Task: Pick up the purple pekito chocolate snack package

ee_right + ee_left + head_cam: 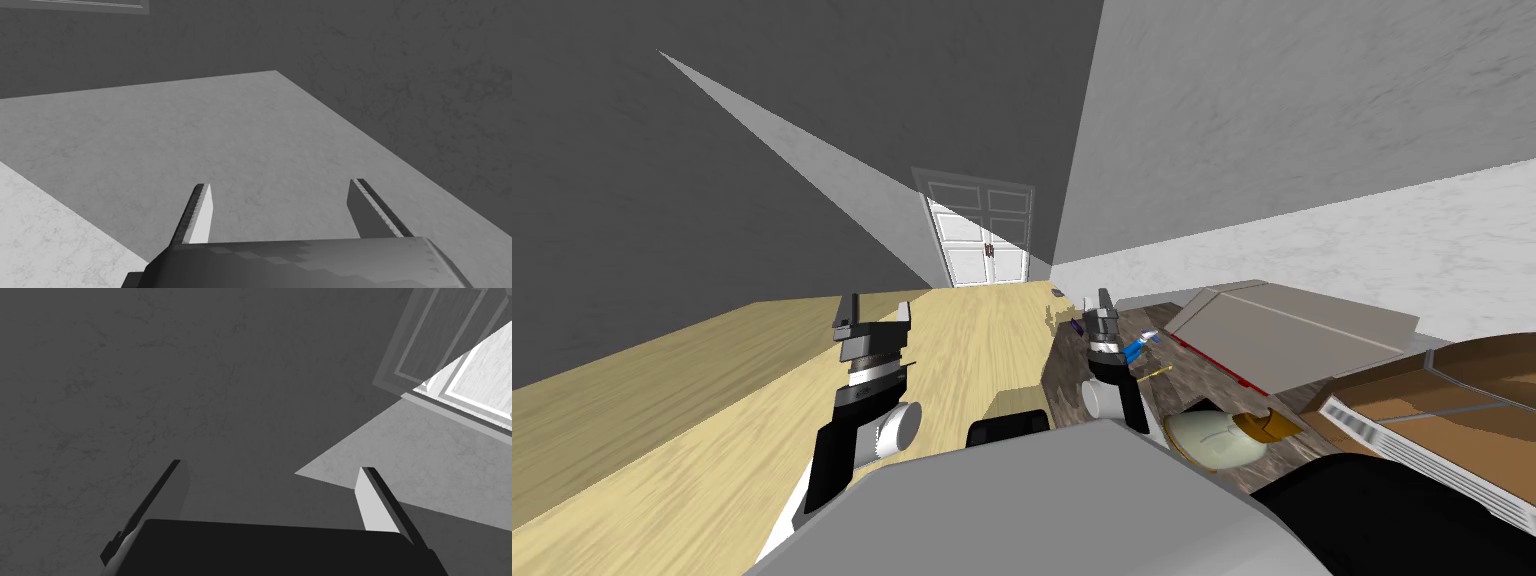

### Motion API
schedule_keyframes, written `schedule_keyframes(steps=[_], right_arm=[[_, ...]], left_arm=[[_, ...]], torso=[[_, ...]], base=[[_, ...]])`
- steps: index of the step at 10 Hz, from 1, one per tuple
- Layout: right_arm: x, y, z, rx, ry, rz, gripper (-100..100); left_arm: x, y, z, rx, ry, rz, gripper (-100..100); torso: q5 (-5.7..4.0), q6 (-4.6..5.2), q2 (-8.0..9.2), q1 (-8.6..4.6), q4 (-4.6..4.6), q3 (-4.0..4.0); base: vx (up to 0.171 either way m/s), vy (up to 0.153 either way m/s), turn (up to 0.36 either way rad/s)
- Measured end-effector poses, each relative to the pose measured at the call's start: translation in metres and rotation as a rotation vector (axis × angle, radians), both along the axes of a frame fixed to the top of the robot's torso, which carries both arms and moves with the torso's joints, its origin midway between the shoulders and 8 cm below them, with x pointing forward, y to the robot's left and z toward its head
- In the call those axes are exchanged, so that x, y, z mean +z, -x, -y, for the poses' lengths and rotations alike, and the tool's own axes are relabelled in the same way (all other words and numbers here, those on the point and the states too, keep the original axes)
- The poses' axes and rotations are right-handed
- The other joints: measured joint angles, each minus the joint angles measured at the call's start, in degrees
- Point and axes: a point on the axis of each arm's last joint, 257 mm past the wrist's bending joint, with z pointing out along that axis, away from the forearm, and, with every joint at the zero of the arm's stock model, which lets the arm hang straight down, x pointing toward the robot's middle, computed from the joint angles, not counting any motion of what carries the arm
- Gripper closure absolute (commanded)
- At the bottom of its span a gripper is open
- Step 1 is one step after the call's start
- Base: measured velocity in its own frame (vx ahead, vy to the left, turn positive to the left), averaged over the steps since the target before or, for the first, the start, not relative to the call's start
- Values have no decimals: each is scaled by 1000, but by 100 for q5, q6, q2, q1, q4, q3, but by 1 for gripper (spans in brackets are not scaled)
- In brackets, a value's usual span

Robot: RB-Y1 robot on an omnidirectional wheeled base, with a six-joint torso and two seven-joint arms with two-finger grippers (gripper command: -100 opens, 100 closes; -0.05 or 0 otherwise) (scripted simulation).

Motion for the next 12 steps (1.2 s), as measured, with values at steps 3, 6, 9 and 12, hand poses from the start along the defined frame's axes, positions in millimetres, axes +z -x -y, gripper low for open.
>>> schedule_keyframes(steps=[3, 6, 9, 12], right_arm=[[-12, 2, 6, 13, 21, -54, -100], [-38, 5, 24, 14, 3, -153, -100], [-52, 11, 35, 8, -23, -218, -100], [-76, 22, 53, -6, -79, -306, -100]], left_arm=[[0, 0, 0, 0, 0, 0, 0], [0, 0, 0, 0, 0, 0, 0], [0, 0, 0, 0, 0, 0, 0], [0, 0, 0, 0, 0, 0, 0]], torso=[[1, 1, -27, 4, -6, -16], [-1, 1, -55, -3, -13, -32], [2, 0, -34, 7, -8, -21], [2, -1, -50, 8, -12, -30]], base=[[89, 11, -33], [133, 3, -33], [96, 21, -25], [140, 24, -35]])
